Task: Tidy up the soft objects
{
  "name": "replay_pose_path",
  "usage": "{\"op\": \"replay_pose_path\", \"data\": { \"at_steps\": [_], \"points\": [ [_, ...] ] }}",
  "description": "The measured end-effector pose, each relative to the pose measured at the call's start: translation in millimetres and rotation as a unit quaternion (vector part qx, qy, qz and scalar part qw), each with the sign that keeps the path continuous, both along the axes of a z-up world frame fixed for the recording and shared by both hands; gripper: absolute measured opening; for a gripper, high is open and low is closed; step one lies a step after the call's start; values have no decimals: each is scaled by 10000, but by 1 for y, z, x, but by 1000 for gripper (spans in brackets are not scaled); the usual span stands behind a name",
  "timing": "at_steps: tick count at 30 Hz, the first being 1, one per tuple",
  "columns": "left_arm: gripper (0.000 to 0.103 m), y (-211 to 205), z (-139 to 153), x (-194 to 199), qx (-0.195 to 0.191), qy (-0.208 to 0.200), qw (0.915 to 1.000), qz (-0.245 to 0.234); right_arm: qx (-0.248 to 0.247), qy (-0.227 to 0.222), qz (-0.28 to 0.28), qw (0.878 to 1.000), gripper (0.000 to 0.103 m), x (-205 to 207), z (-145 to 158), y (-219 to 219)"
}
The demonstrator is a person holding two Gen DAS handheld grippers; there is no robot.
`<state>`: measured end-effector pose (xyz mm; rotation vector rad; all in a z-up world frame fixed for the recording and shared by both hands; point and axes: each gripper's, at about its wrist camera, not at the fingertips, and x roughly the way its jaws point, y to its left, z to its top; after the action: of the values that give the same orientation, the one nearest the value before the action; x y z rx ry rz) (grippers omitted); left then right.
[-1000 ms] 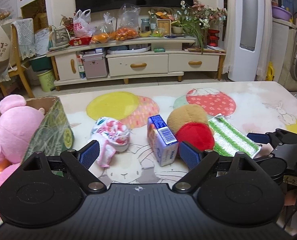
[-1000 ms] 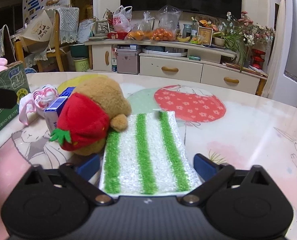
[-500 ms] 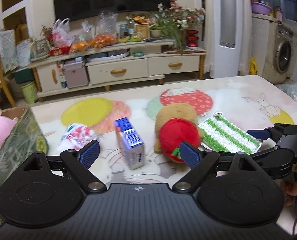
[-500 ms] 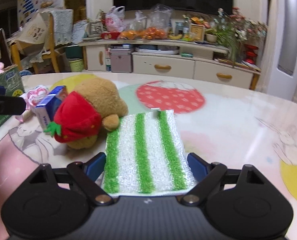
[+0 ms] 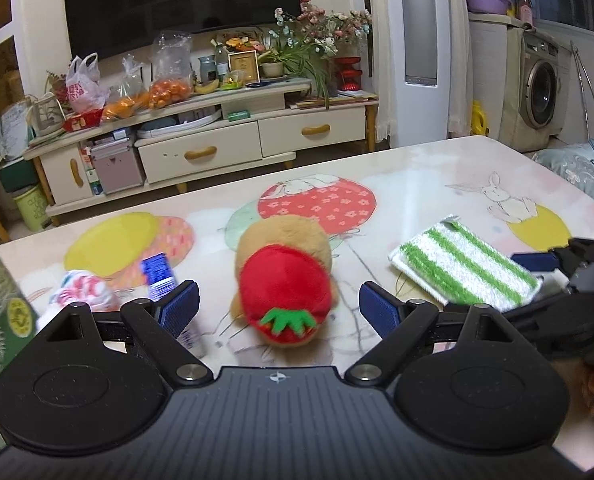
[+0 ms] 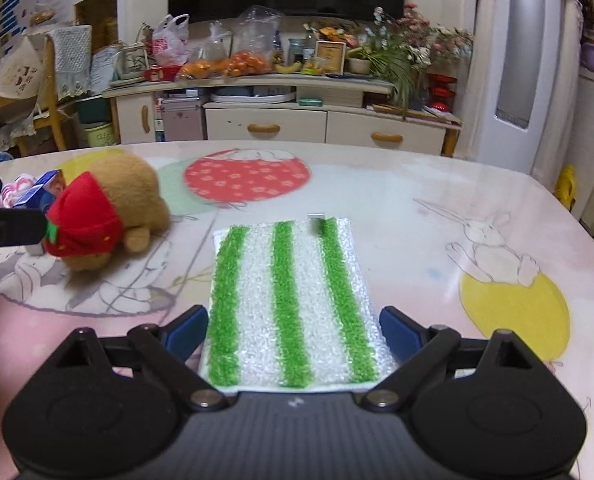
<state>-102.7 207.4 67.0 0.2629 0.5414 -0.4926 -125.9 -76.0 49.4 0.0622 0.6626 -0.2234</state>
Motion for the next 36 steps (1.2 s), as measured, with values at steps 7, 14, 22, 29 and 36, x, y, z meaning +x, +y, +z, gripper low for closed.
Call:
{"op": "replay_pose_path", "data": {
  "at_steps": [7, 14, 22, 29, 36],
  "points": [
    [103, -39, -17, 42, 36, 105, 9996, 255, 49, 32, 95, 9999, 102, 7, -2, 1],
    [103, -61, -31, 71, 258, 212, 9980, 529, 108, 68, 14, 9999, 102, 19, -3, -6],
    [90, -61, -40, 76, 451, 332, 9943, 903, 97, 28, 13, 9999, 99, 20, -3, -5],
    [86, -56, -39, 58, 545, 273, 9938, 926, 21, -16, 149, 9999, 89, 19, -2, -1],
    [86, -46, -34, 39, 522, 299, 9932, 999, -298, -73, 259, 9992, 86, 17, 0, 10]
  ]
}}
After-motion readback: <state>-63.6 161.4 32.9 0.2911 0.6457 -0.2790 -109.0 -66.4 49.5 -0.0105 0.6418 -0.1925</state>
